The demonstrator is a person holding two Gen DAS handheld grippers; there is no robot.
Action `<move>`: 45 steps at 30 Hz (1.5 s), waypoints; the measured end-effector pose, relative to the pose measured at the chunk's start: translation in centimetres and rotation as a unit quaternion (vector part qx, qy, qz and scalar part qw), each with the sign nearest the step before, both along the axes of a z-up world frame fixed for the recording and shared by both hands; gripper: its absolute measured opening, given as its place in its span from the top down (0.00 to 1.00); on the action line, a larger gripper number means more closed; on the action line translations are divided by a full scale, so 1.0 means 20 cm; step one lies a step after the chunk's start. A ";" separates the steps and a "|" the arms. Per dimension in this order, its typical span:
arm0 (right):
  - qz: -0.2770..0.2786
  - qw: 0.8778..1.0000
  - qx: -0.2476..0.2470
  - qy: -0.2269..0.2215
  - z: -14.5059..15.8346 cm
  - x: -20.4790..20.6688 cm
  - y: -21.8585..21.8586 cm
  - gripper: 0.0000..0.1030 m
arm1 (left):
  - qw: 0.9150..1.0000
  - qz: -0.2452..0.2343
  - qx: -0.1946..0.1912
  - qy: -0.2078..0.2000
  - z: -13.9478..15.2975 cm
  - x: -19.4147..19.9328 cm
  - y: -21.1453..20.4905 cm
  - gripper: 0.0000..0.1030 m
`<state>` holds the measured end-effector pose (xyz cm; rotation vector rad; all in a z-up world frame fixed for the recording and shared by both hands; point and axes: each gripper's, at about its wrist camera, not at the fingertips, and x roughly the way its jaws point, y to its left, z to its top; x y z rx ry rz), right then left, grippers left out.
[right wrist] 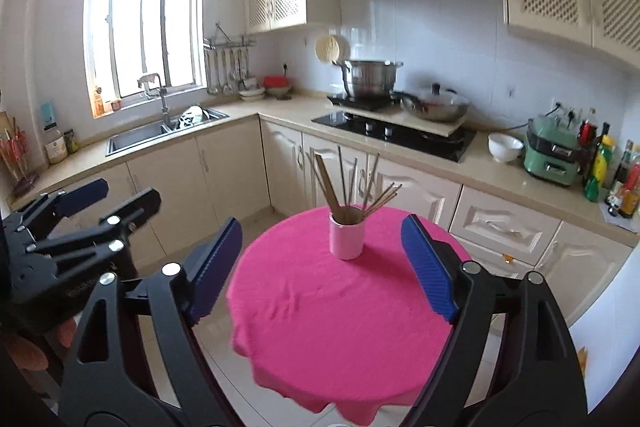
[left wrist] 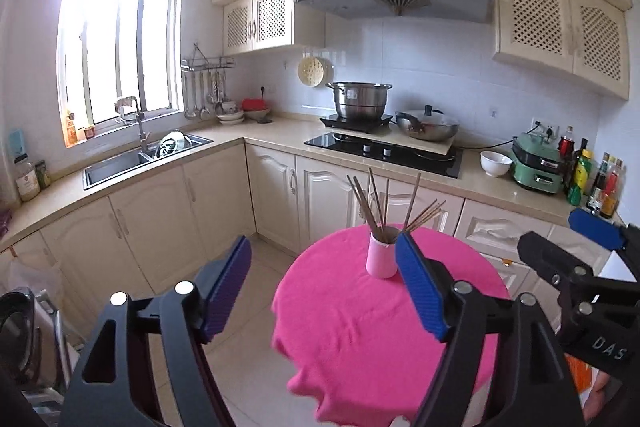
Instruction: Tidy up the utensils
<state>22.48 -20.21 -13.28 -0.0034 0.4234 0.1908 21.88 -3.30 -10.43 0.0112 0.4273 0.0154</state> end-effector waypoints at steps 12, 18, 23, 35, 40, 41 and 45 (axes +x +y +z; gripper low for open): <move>-0.007 1.000 -0.004 -0.008 0.22 -0.52 0.11 0.17 | 1.000 -0.002 -0.001 -0.023 0.27 -0.53 0.11 0.27; -0.007 1.000 -0.004 -0.023 0.27 -0.65 0.07 0.16 | 0.999 -0.009 0.010 -0.040 0.35 -0.67 0.04 0.27; -0.006 1.000 -0.002 -0.028 0.31 -0.73 0.01 0.15 | 0.999 -0.007 0.017 -0.050 0.40 -0.77 -0.03 0.27; -0.003 1.000 -0.003 -0.031 0.34 -0.87 -0.07 0.14 | 0.998 -0.008 0.008 -0.056 0.45 -0.92 -0.11 0.27; -0.011 0.999 -0.004 -0.032 0.35 -0.92 -0.11 0.14 | 0.998 -0.020 0.011 -0.057 0.46 -0.96 -0.14 0.27; -0.012 0.999 -0.004 -0.032 0.35 -0.92 -0.11 0.14 | 0.998 -0.022 0.012 -0.058 0.46 -0.97 -0.15 0.27; -0.020 0.999 -0.005 -0.035 0.36 -0.96 -0.13 0.14 | 0.998 -0.034 0.012 -0.060 0.46 -0.98 -0.17 0.27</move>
